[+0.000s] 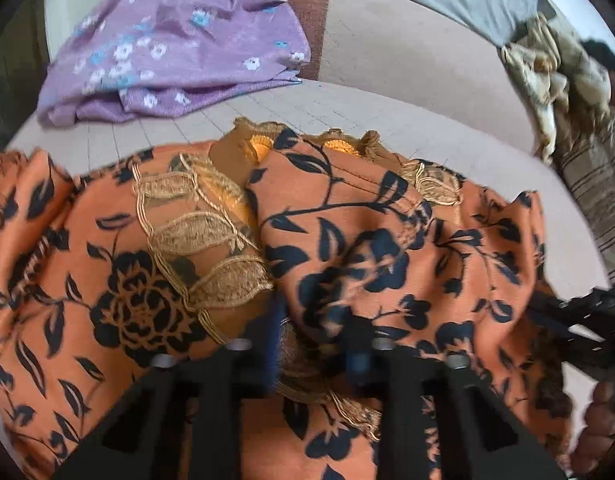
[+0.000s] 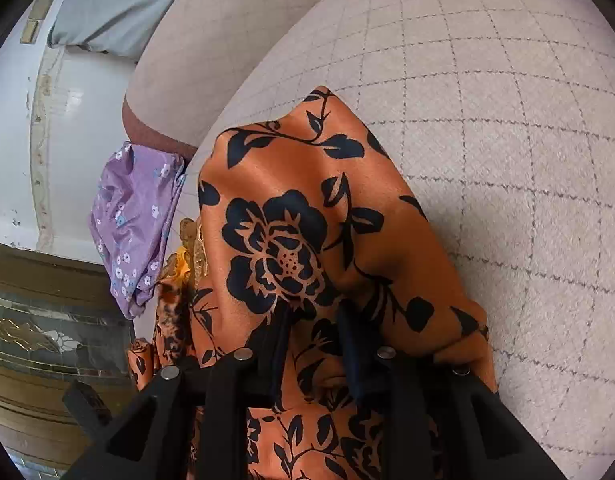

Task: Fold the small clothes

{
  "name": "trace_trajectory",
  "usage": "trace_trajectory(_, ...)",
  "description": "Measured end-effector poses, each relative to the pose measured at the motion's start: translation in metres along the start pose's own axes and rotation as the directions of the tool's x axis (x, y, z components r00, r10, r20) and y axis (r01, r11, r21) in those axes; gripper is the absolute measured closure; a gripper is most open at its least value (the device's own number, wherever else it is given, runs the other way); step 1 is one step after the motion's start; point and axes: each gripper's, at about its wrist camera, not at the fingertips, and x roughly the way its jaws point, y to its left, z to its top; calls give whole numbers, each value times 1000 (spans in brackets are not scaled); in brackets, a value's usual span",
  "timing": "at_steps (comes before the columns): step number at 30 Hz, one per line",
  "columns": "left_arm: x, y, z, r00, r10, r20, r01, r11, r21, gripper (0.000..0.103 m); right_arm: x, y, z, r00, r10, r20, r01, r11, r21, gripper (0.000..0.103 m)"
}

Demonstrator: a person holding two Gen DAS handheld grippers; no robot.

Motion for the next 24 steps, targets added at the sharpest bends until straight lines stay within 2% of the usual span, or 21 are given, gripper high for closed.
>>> trace_trajectory(5,-23,19,-8,1000,10,-12,-11,998,-58,94,1,4,-5,999,-26,19,27,998,-60,75)
trace_trajectory(8,-43,44,-20,999,51,9,-50,992,-112,96,-1,4,-6,999,-33,30,35,997,-74,75)
trace_trajectory(9,-46,52,-20,999,45,3,-44,989,-141,95,-1,4,-7,999,-32,33,35,997,-76,75)
trace_trajectory(11,-52,71,-23,1000,-12,-21,7,976,-219,96,-1,4,-8,999,-30,38,32,996,-77,75)
trace_trajectory(15,-75,74,-23,993,109,35,-100,974,-201,94,-10,0,-13,999,-22,45,25,998,-65,74)
trace_trajectory(16,-79,73,-23,993,113,39,-103,974,-200,89,-13,-2,-14,999,-18,46,21,998,-62,74)
trace_trajectory(17,-81,74,-22,993,108,38,-98,974,-203,68,-16,-3,-16,999,-15,47,18,998,-56,73)
trace_trajectory(18,-81,74,-22,994,97,41,-87,975,-206,36,-18,-3,-17,999,-12,48,14,999,-50,71)
trace_trajectory(19,-80,75,-21,995,91,44,-80,975,-208,23,-20,-4,-18,999,-8,50,10,999,-45,67)
trace_trajectory(20,-79,76,-21,994,99,52,-86,974,-209,13,-22,-3,-20,999,0,53,2,999,-39,64)
trace_trajectory(21,-76,77,-18,992,109,65,-94,975,-203,13,-24,-4,-21,998,8,54,-6,999,-37,49)
trace_trajectory(22,-71,74,-15,990,119,69,-104,977,-187,13,-27,-3,-23,998,27,59,-24,999,-36,40)
trace_trajectory(24,-56,69,-13,988,142,61,-132,980,-145,13,-33,0,-28,996,27,82,-23,999,-41,40)
